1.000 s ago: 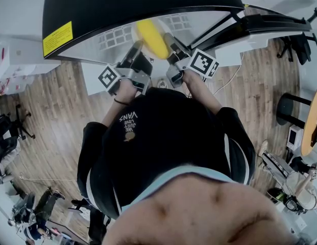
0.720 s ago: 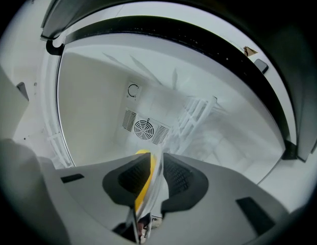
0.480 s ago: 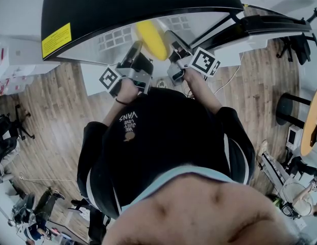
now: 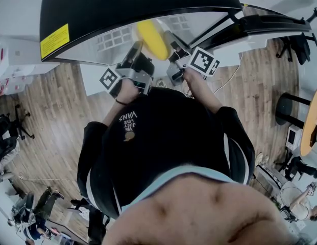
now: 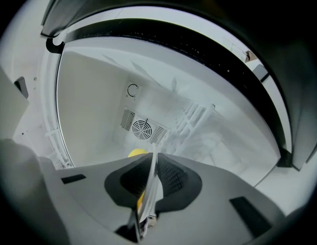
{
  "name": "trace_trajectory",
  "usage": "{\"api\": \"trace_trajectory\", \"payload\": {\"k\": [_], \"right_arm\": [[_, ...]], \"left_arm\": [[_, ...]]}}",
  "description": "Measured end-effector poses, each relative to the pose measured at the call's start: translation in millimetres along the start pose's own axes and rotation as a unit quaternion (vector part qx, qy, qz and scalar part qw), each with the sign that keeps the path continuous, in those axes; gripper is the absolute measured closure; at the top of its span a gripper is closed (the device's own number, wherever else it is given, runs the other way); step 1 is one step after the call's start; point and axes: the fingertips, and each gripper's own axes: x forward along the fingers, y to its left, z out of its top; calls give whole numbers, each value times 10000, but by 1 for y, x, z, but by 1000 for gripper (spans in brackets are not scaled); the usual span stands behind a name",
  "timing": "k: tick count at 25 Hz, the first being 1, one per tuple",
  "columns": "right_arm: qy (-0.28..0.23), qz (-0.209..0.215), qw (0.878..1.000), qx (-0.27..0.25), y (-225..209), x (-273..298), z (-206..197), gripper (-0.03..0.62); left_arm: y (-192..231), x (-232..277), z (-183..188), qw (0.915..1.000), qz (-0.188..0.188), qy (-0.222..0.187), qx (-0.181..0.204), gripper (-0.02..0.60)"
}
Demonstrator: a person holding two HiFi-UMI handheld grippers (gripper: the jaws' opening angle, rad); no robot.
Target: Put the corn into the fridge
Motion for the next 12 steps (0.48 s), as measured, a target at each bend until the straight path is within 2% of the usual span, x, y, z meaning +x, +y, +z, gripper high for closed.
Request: {"api": "trace_trajectory", "payload": {"k": [5, 8, 10, 12], "right_arm": [[62, -71, 9998, 165, -3, 3, -2, 559], [62, 284, 9996, 36, 7, 9, 1, 559], [61, 359, 9993, -14, 10, 10, 2, 559], [74, 158, 9998, 49, 4, 7, 1, 559]], "left_arm": [[-3, -2, 1, 10000, -1, -88, -6, 535], [-3, -3, 3, 9999, 27, -170, 13, 535], [-4, -5, 3, 9998, 29, -207, 25, 535], [-6, -6, 4, 9997, 18, -250, 36, 535]]}}
